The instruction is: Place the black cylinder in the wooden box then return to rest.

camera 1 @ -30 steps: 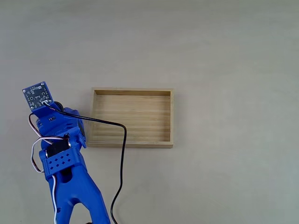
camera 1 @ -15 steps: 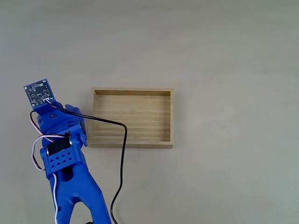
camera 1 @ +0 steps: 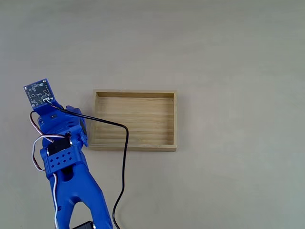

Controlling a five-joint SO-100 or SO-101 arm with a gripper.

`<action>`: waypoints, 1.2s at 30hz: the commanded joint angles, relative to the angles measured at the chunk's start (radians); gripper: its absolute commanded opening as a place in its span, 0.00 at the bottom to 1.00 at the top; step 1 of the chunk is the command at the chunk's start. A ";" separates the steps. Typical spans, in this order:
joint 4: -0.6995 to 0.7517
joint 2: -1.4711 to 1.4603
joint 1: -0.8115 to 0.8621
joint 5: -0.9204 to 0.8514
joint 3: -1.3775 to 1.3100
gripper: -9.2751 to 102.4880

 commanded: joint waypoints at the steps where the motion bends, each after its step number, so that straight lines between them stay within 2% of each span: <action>1: -0.037 -0.020 0.003 0.015 -0.120 0.37; 36: -0.037 0.104 -0.034 0.017 -0.229 0.35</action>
